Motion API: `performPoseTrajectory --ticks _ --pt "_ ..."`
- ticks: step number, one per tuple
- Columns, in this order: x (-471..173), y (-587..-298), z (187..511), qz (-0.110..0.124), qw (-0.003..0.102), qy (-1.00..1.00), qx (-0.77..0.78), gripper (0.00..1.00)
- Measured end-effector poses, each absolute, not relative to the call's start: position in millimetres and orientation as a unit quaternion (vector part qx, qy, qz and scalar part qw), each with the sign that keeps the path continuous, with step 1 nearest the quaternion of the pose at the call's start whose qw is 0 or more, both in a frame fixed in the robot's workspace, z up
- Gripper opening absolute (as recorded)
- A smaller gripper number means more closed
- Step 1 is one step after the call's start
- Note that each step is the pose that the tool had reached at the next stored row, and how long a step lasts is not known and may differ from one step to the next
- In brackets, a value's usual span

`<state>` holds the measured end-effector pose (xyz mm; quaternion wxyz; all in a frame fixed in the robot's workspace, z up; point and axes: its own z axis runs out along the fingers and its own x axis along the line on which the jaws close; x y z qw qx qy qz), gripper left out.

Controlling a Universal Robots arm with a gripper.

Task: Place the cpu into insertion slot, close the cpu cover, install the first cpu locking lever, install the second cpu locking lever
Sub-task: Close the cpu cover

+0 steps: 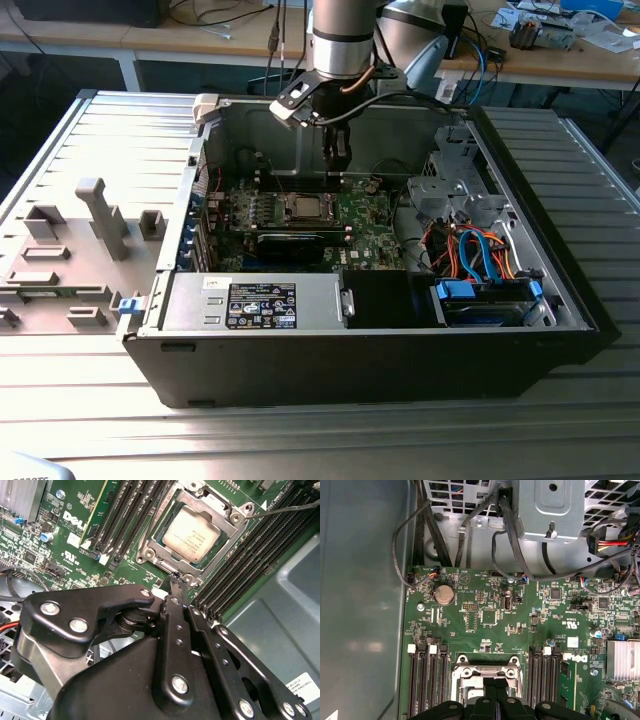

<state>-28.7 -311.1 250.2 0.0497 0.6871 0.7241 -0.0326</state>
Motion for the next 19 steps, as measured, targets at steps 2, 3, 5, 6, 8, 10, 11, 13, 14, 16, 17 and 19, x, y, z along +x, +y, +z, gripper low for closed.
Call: performPoseTrajectory --ticks 2,3,5,6,8,10,11,13,14,16,17,19 --pt "-29.6 -311.1 250.2 -0.033 0.05 0.724 0.687 0.11" --pt "-30.4 -311.1 250.2 -0.033 0.05 0.724 0.687 0.11" --pt "-31.6 -311.1 250.2 -0.033 0.05 0.724 0.687 0.11" --pt "-32.1 -311.1 250.2 -0.033 0.05 0.724 0.687 0.11" --pt "-33.2 -311.2 250.2 -0.033 0.05 0.724 0.687 0.11" --pt "-34.6 -311.1 250.1 -0.033 0.05 0.724 0.687 0.11" --pt "-35.0 -311.1 250.1 -0.033 0.05 0.724 0.687 0.11" --pt "-36.0 -311.1 250.1 -0.033 0.05 0.724 0.687 0.11" --pt "-36.5 -311.1 250.1 -0.033 0.05 0.724 0.687 0.11" --pt "-37.4 -311.1 250.1 -0.033 0.05 0.724 0.687 0.11" --pt "-37.9 -311.1 250.1 -0.033 0.05 0.724 0.687 0.11" --pt "-38.8 -311.1 250.1 -0.033 0.05 0.724 0.687 0.11"
